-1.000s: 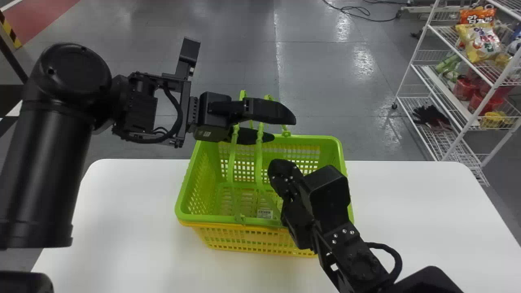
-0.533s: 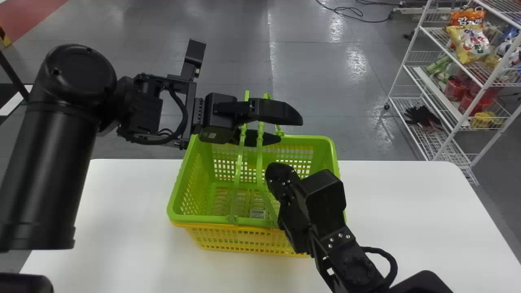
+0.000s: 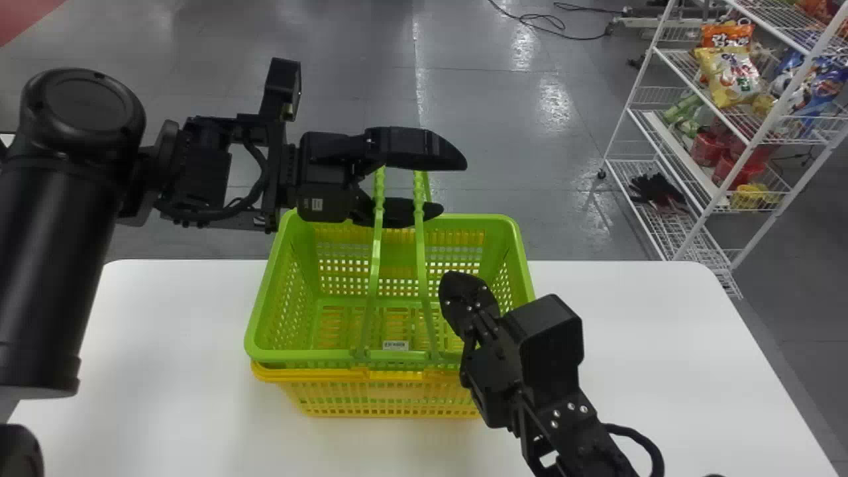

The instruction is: Grasp handle with right gripper to insert into left gripper then lift and swing left to center

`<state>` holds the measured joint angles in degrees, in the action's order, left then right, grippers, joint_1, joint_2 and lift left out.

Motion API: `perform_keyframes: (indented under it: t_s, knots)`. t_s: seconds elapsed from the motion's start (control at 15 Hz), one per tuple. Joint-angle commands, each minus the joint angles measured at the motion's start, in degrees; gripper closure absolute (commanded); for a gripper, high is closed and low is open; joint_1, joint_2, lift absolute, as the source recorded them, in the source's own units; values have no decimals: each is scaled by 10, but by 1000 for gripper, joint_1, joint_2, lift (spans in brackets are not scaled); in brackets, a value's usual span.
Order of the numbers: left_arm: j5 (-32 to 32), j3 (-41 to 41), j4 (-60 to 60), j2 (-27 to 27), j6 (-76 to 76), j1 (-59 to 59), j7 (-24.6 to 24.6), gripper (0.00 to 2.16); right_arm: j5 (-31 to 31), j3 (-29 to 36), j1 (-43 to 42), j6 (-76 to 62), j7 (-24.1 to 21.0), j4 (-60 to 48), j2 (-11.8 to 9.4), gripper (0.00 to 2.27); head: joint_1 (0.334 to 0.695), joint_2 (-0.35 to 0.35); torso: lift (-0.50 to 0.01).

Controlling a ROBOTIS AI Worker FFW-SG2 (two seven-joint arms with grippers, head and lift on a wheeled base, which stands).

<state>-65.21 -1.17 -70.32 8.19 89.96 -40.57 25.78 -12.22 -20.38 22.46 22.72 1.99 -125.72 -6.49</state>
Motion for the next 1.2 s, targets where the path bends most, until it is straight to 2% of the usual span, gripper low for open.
perform_keyframes:
  t_s: [0.0,0.2,0.33,0.53,0.73,1.13]
  knots:
    - [-24,3,21,2,1,-11,0,66,0,18,57,-25,0,-39,-21,2172,695,-74,-93]
    - [-38,2,36,4,1,-31,-1,66,0,42,149,-115,3,-73,-52,1784,695,-103,-93]
    - [-55,-2,52,6,1,-51,-3,66,0,61,189,-161,3,-68,-54,1123,695,-113,-93]
    - [-72,-4,70,8,1,-70,-7,66,4,78,216,-208,3,-36,-53,292,695,-135,-93]
    - [-100,-5,85,16,1,-85,-13,66,10,82,230,-265,2,4,-52,144,695,-146,-93]
    - [-162,-20,149,47,1,-146,-50,73,36,113,255,-419,1,68,-40,140,695,-130,-93]
